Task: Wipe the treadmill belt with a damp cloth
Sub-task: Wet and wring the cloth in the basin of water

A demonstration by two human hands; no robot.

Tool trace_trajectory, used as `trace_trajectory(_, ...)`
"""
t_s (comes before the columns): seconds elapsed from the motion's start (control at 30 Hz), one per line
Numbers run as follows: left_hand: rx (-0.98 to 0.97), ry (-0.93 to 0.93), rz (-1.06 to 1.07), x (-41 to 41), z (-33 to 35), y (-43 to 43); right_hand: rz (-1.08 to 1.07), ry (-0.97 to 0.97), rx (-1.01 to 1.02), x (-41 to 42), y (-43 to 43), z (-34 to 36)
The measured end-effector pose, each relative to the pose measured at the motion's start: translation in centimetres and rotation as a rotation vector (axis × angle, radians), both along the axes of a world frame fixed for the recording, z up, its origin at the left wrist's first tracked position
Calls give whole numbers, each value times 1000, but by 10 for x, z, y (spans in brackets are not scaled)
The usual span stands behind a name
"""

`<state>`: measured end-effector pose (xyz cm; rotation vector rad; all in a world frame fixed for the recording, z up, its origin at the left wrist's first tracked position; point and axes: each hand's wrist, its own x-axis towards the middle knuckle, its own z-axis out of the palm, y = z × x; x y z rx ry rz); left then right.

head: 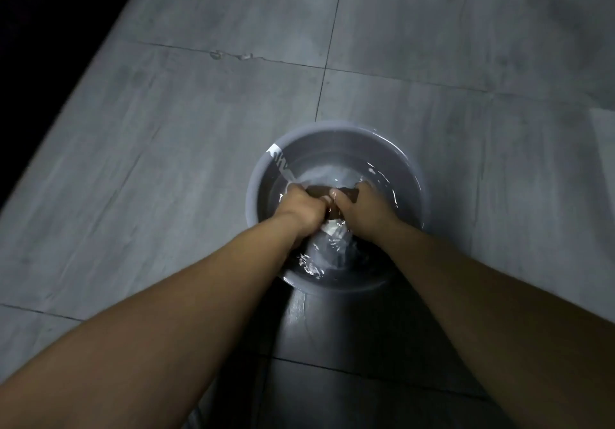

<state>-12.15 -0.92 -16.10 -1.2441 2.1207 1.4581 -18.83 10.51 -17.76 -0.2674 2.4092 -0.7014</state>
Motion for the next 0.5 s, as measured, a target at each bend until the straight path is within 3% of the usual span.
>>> trace_trajectory(0.13,341,267,232,13,20,6,-230,-159,-412,5,16,24)
trace_trajectory(0.23,226,345,178,17,41,15,-359,-349,-628,10,14,51)
trace_trajectory(0.37,-88,276,113,6,49,23,-402,-131,-536,15,-10,56)
trace_trajectory(0.5,-167,195,69,8,38,22,-402,-45,-475,23,-21,41)
